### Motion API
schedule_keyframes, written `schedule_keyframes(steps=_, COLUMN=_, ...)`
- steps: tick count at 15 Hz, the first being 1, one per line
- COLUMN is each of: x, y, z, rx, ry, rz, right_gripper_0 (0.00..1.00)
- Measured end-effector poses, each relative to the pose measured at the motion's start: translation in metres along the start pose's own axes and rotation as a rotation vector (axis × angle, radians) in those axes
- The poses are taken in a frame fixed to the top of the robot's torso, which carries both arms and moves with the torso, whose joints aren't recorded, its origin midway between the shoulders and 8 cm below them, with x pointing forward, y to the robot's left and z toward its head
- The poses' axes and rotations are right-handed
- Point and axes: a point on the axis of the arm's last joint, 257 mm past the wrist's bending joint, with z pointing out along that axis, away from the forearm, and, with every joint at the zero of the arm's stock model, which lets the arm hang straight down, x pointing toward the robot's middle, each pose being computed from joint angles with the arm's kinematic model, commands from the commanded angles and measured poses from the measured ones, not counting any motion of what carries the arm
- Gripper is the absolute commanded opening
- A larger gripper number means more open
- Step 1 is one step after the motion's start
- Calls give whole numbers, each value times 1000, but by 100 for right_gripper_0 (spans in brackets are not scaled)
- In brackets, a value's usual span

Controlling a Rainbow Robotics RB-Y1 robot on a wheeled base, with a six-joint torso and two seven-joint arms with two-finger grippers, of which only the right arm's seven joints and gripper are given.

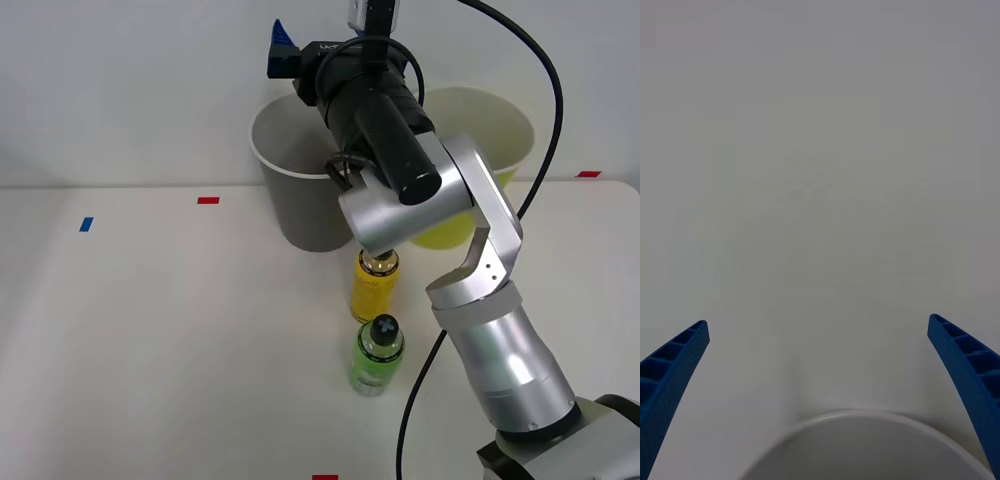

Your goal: Put cans in the gray bin, plastic bottles in the light green bin

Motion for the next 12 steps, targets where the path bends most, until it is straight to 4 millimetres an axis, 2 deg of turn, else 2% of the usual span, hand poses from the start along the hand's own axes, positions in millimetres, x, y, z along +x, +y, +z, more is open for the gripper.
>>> schedule_keyframes(steps=8, x=-23, y=-27, z=-2, rx=-14, ry=-78, rz=25, right_gripper_0=100)
schedule_keyframes(steps=12, x=-29, y=-46, z=-24, rx=-47, ry=-126, rz=37, right_gripper_0=100)
